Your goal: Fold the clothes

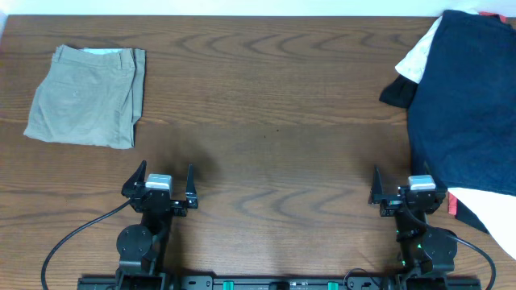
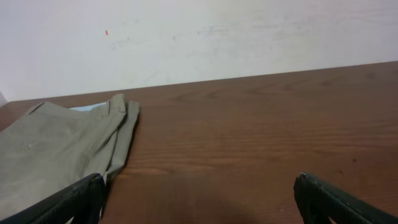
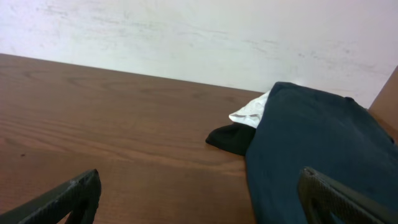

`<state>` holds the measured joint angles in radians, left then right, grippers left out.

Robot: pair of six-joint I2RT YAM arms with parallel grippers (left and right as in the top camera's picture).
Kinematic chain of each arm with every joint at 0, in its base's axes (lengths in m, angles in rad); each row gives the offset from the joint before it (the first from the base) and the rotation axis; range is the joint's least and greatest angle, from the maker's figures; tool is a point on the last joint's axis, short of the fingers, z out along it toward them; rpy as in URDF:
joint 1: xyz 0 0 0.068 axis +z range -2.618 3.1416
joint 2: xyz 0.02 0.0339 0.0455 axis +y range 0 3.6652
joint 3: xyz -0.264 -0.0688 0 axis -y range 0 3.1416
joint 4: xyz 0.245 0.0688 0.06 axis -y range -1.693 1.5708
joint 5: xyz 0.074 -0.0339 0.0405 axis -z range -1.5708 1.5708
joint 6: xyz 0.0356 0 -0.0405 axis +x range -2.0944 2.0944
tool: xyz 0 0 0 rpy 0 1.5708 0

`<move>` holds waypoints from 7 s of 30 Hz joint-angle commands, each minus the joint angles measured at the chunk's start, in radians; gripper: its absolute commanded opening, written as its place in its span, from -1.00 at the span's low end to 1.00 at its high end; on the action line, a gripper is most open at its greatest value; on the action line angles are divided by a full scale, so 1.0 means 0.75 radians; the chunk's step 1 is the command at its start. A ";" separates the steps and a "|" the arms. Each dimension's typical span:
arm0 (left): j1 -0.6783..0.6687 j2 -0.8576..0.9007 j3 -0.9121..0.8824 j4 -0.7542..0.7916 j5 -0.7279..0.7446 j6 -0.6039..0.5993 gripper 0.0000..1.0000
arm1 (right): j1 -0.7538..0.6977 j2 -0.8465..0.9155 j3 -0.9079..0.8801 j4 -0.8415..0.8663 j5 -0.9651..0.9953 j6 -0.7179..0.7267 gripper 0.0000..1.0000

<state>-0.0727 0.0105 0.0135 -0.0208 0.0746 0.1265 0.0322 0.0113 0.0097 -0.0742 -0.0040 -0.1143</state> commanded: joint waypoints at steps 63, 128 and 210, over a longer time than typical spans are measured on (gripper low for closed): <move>0.006 -0.009 -0.013 -0.057 0.009 -0.021 0.95 | 0.011 -0.008 -0.006 0.002 -0.012 -0.014 0.99; 0.006 1.024 1.083 -0.844 0.065 -0.131 0.95 | -0.238 2.207 1.366 -0.476 0.381 0.227 0.54; 0.006 1.024 1.083 -0.845 0.065 -0.131 0.96 | -0.024 2.808 1.748 -0.109 0.379 0.242 0.86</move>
<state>-0.0727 0.7780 0.8078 -0.6533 0.1097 0.0296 0.0170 2.0777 1.3190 -0.1596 0.2642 0.0452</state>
